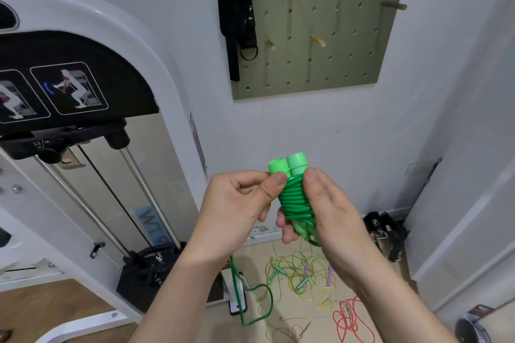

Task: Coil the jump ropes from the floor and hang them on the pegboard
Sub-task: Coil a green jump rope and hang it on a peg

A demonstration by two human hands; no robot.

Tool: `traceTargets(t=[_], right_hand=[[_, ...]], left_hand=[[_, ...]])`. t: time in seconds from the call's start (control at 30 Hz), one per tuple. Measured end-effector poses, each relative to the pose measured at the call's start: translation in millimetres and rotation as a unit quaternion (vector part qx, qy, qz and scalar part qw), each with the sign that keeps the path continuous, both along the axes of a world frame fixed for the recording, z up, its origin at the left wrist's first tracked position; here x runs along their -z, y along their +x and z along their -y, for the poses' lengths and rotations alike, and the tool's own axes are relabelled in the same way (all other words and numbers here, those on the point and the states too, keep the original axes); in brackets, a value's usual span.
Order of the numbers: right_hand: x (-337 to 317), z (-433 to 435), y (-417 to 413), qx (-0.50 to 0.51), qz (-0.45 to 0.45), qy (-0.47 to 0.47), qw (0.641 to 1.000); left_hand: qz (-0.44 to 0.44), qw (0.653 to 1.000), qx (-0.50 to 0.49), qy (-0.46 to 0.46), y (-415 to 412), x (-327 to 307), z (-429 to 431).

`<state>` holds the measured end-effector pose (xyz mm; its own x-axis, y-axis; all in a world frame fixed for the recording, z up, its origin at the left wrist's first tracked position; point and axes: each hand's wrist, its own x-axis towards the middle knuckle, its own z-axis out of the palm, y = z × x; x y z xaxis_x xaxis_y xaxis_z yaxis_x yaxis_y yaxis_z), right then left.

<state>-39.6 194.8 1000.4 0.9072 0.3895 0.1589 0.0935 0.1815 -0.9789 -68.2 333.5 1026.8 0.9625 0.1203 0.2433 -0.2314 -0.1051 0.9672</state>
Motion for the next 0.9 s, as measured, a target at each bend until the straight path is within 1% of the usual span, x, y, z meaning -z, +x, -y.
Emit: traceTargets(t=[0.03, 0.1, 0.23, 0.3, 0.37, 0.43, 0.5, 0.53, 0.6, 0.67, 0.73, 0.8, 0.83, 0.9], right_hand=[[-3.6, 3.7, -0.2, -0.016, -0.024, 0.014, 0.999], [-9.6, 9.9, 0.7, -0.039, -0.042, 0.009, 0.998], [-14.7, 12.4, 3.2, -0.090, -0.078, 0.022, 0.993], [-12.7, 11.7, 4.9, -0.118, -0.088, 0.034, 0.989], [-11.5, 10.8, 7.2, -0.124, -0.102, 0.056, 0.985], [-13.5, 9.8, 7.4, -0.134, -0.127, 0.109, 0.977], [-14.5, 8.3, 5.5, -0.155, -0.183, 0.173, 0.955], [-13.4, 7.4, 4.1, -0.162, -0.212, 0.190, 0.945], [-9.0, 5.6, 3.4, -0.174, -0.239, 0.185, 0.937], [-4.6, 2.4, 4.7, -0.166, -0.219, 0.142, 0.951], [-0.9, 1.4, 8.6, -0.112, -0.166, 0.099, 0.975], [0.0, 2.3, 12.2, -0.066, -0.121, 0.077, 0.987], [1.1, 3.2, 14.1, -0.067, -0.121, 0.084, 0.987], [3.6, 3.8, 17.0, -0.105, -0.146, 0.132, 0.975]], left_hand=[[-0.010, 1.000, 0.012, -0.007, 0.0, 0.9, -2.4], [-0.019, 0.999, 0.018, -0.020, -0.4, 2.9, -4.2], [0.013, 0.999, -0.049, 0.008, -1.3, 9.5, 3.8], [0.018, 0.997, -0.068, 0.008, -0.5, 10.4, 5.9], [0.008, 0.998, -0.053, -0.027, 1.1, 9.1, 4.6], [-0.011, 0.998, -0.008, -0.065, 2.6, 8.7, 1.3], [-0.018, 0.995, 0.037, -0.093, 3.7, 12.1, -0.6], [-0.018, 0.993, 0.049, -0.104, 4.4, 15.4, -0.4], [-0.015, 0.992, 0.038, -0.119, 6.8, 22.6, -0.2], [-0.015, 0.993, 0.008, -0.117, 8.5, 27.9, -0.4], [-0.011, 0.994, -0.003, -0.111, 8.3, 28.8, -0.1], [-0.009, 0.994, -0.015, -0.104, 8.2, 27.6, -0.1], [-0.008, 0.995, -0.014, -0.103, 9.2, 27.2, 0.0], [-0.012, 0.995, 0.002, -0.100, 11.2, 25.5, 0.9]])
